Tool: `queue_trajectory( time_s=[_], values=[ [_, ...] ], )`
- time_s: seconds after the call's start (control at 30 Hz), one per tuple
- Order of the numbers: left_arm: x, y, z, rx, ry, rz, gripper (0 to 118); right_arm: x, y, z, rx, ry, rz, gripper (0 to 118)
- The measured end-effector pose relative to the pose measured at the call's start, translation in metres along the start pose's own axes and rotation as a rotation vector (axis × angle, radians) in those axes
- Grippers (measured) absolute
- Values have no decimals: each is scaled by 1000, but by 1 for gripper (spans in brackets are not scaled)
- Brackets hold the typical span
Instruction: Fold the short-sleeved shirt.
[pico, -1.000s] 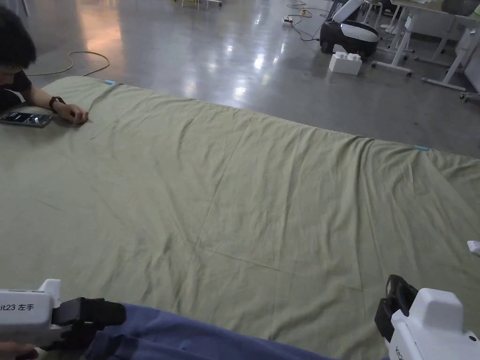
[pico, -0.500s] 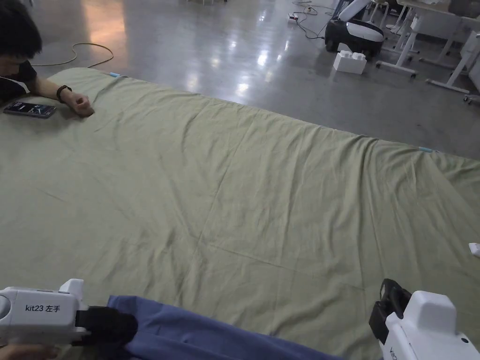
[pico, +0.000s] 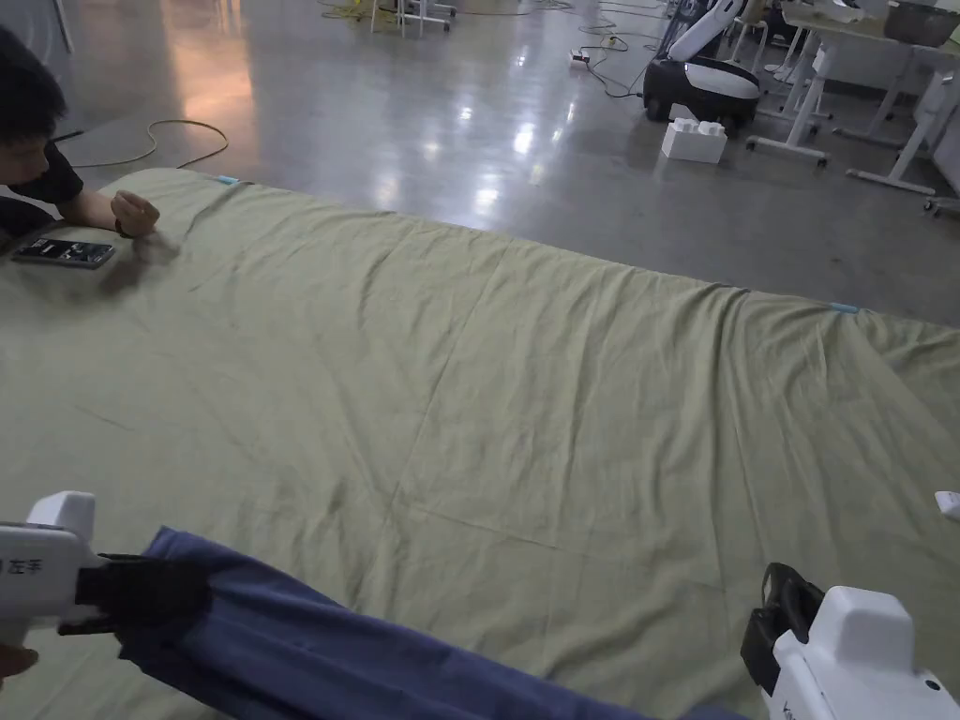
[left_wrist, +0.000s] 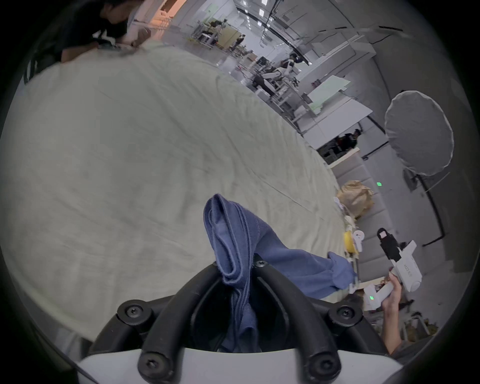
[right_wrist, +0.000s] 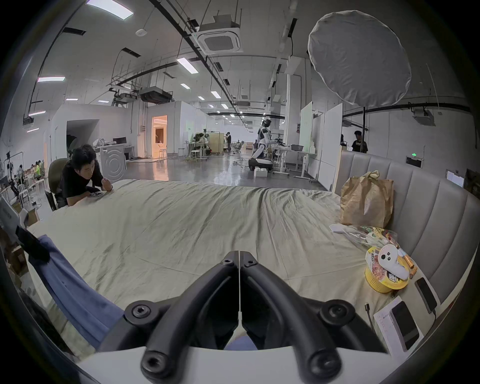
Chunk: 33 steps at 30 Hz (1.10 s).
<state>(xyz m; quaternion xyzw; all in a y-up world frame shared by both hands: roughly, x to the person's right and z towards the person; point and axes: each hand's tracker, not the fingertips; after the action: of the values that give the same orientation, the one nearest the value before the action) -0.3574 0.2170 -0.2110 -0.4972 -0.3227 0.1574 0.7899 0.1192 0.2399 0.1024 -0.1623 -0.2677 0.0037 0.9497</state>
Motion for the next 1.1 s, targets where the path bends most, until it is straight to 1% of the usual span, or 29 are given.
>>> queue_trajectory(
  time_s=[0.03,0.13,0.17,0.23,0.4,0.43,0.47,0.53,0.6,0.63,0.67,0.7,0.83,0.9,1.0,1.1],
  values=[
    [-1,4,8,16,58,-41,11,1,0,0,0,2,-2,1],
    [3,7,27,15,184,-53,11,3,-1,1,4,5,-9,1],
    [8,4,29,-15,218,-48,11,3,-1,1,5,7,-12,1],
    [18,-1,32,-19,281,-88,11,4,-2,2,8,10,-20,1],
    [55,-18,36,24,198,-79,11,7,-7,2,6,16,-39,1],
    [67,-23,35,29,101,-65,11,7,-7,2,4,16,-43,1],
    [55,-16,33,28,60,-56,11,8,-9,2,3,18,-47,1],
    [64,-19,26,14,-45,-37,11,10,-10,2,1,18,-52,1],
    [72,-25,17,-5,-104,-23,11,13,-12,2,-1,17,-60,1],
    [76,-28,12,-21,-98,-39,11,15,-13,3,-1,16,-64,1],
    [115,-44,-6,-27,-98,-63,11,17,-14,3,-3,13,-69,1],
    [139,-54,-20,-33,-91,-92,11,19,-14,4,-5,9,-74,1],
    [187,-80,-73,-119,-36,-157,11,29,-19,7,-9,-5,-92,1],
    [202,-100,-99,-171,-1,-187,11,34,-21,10,-10,-12,-99,1],
    [209,-118,-143,-259,91,-246,11,42,-24,13,-16,-30,-104,1],
    [206,-126,-172,-298,116,-233,11,51,-28,15,-22,-49,-110,1]
  ],
)
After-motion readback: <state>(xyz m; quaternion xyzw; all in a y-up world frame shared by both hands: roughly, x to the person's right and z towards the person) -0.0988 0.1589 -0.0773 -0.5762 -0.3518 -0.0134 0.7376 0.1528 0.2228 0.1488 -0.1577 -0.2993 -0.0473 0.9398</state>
